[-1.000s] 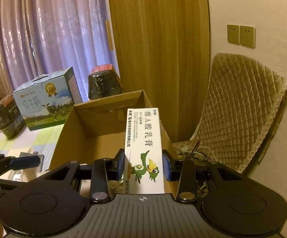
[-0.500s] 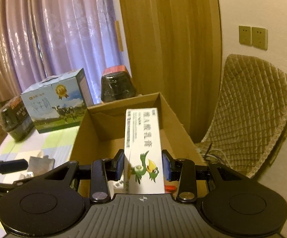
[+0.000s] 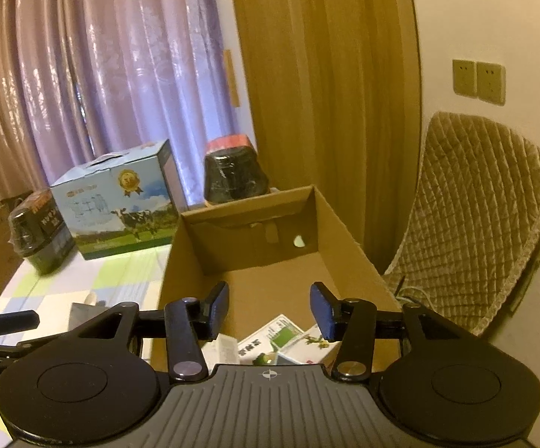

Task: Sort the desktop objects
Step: 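Move both tools back to the night light and cable on the table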

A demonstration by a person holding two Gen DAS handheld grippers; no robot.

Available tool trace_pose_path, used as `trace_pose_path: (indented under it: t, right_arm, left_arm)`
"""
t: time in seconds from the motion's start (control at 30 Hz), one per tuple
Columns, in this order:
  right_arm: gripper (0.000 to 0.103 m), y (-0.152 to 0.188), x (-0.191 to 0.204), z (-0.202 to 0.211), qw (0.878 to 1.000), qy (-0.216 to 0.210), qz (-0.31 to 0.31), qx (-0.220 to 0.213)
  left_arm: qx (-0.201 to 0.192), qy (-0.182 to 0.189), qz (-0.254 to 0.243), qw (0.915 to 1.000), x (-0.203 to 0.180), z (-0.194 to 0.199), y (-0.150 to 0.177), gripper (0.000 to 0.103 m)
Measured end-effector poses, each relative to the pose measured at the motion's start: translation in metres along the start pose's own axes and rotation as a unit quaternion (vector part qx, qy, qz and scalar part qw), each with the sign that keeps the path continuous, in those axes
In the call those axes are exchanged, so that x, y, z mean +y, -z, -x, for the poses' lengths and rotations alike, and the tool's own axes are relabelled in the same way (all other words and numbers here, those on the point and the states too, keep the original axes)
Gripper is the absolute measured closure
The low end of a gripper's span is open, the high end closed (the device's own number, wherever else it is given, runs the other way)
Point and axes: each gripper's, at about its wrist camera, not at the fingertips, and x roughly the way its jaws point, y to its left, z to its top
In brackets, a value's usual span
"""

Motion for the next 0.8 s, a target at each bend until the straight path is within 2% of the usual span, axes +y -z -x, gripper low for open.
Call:
trace_pose_path:
  t: [0.3,0.8]
  right_arm:
    - [0.043,-0.003,0.034,0.015,0.999,-0.03,0.005,-0.012]
    - [0.033,0.0,0.103,0.027,0.994,-0.102,0.019,-0.015]
  left_arm:
    - [-0.004,-0.036,0.011,0.9993,0.038,0.023,0.007,0.019]
    - [-0.002,-0.106,0.034,0.9937,0.11,0.071,0.029,0.011]
